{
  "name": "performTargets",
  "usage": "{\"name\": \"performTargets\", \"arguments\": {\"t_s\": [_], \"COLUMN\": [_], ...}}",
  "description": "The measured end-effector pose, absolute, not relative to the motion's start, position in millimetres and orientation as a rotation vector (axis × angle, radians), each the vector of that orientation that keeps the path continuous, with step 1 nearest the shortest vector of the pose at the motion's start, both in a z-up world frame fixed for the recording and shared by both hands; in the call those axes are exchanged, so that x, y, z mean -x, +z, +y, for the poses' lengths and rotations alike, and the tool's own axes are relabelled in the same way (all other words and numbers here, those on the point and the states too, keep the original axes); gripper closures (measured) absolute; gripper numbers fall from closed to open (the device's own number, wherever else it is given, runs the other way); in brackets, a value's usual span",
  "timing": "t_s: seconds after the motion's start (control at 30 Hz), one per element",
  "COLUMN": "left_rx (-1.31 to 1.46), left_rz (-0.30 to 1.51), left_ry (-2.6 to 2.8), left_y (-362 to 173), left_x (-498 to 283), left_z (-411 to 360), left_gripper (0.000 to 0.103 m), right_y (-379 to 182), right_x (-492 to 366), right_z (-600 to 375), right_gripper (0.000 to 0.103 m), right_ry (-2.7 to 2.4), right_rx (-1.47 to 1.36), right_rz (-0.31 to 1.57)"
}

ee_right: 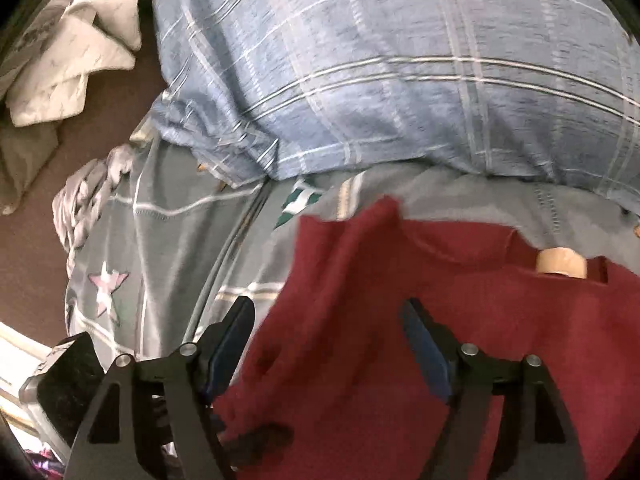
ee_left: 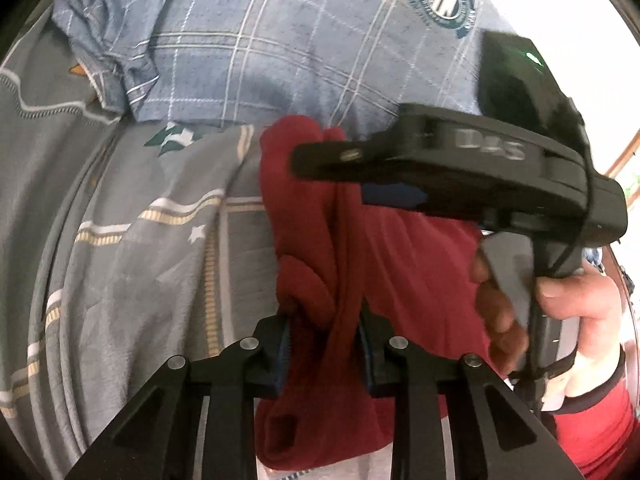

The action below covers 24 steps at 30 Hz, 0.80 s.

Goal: Fold small clothes

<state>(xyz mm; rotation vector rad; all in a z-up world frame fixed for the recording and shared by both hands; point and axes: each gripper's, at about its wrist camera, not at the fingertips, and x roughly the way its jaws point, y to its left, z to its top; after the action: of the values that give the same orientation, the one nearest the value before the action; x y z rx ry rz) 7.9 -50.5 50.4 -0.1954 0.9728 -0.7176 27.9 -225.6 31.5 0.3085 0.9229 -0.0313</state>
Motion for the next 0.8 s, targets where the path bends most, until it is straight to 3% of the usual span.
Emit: {"name": "performTargets", "arguments": {"t_s": [0.17,0.2,0.27,0.3,0.33,0.47,0.5,0.57,0.6,0.8], "left_rx": [0.168,0.154,0.131,0.121,0.116,0.109,0.100,0.072,0.078,0.052], "left_rz": [0.954,0.963,0.967,0.962,0.950,0.914,0.931,0.938,0.930,0.801], "left_ry": [-0.759,-0.750,-0.712,-0.695,-0.683,-0.666,-0.678,-0.691,-0.715,-0.854], "left_y": [53.7,52.9,53.7,55.2,57.6,62.2,58.6,56.4,60.6,117.6], "left_x": [-2.2,-3.1,-2.3,-0.9,2.4,10.3,11.7,19.1,24.5,68.9], "left_z": [-49.8,-49.1,-45.7,-44.5,-42.4,-45.5,-53.5,-67.0,-72.2,-128.9], "left_gripper": [0.078,0.075,0.057,0.040,0.030,0.028,0.030,0.061,0.083,0.083], "right_y": [15.4,10.5,3.8,3.8,5.8,16.6,18.9,25.7,30.6,74.7], "right_x": [-51.1,-54.6,-55.9,-52.8,-48.1,-28.1,-25.2,-16.7,-11.1,40.2], "right_z": [-200.3,-197.6,-198.3,-202.7,-209.5,-232.8,-235.8,-242.3,-246.4,-277.5], "right_gripper": [0.027,0.045,0.073,0.075,0.076,0.080,0.081,0.082,0.082,0.085], "right_ry": [-0.042,-0.056,-0.098,-0.088,-0.075,-0.050,-0.043,-0.031,-0.026,-0.012], "right_rx": [-0.175,-0.136,-0.079,-0.094,-0.127,-0.238,-0.254,-0.281,-0.295,-0.342], "right_rz": [0.998,1.013,1.017,1.003,0.980,0.909,0.901,0.878,0.863,0.767]}}
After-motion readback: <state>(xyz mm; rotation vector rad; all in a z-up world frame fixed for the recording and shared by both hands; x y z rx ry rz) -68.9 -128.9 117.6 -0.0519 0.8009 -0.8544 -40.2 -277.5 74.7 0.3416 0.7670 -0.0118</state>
